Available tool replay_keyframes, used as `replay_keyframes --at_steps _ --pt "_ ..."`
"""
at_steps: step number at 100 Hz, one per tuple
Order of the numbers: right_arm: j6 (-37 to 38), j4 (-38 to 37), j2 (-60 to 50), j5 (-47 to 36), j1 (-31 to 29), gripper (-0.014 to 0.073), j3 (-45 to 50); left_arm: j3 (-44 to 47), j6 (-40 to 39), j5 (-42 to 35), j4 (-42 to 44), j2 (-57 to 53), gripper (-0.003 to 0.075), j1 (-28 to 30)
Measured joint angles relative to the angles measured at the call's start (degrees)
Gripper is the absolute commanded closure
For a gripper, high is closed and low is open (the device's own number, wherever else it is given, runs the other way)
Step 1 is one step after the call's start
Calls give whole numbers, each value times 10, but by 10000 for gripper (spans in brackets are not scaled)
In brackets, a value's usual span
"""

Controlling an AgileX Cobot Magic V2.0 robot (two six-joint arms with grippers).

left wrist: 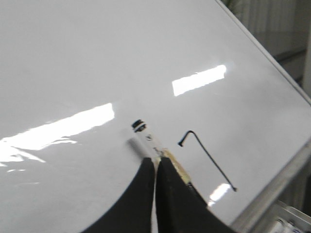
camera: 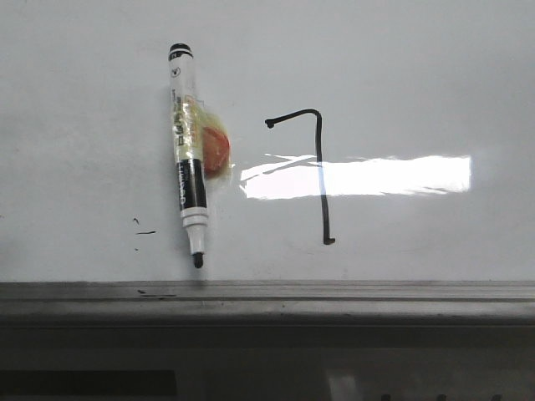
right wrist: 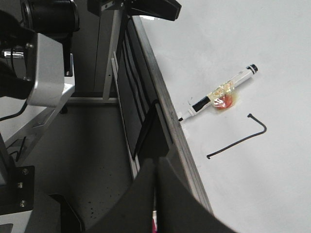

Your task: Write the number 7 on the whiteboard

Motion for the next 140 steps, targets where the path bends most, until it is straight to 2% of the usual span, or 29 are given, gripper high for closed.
replay_keyframes --at_steps 14,23,35,49,66,85,92,140 --pt "0 0 0 0 0 657 0 58 -212 24 236 -4 741 135" --pt "0 0 0 0 0 657 0 89 -300 42 355 -29 741 199" --pt "0 0 0 0 0 657 0 99 -370 69 414 -93 741 258" --pt "0 0 0 0 0 657 1 99 -453 145 497 -169 741 352" --pt "0 0 0 0 0 657 1 99 -587 301 587 -242 741 464" --pt "0 0 0 0 0 657 1 99 -619 474 603 -294 741 531" --pt "0 1 0 0 0 657 1 99 -621 511 602 -294 741 543" --pt "1 1 0 0 0 657 1 99 -623 522 589 -294 741 555"
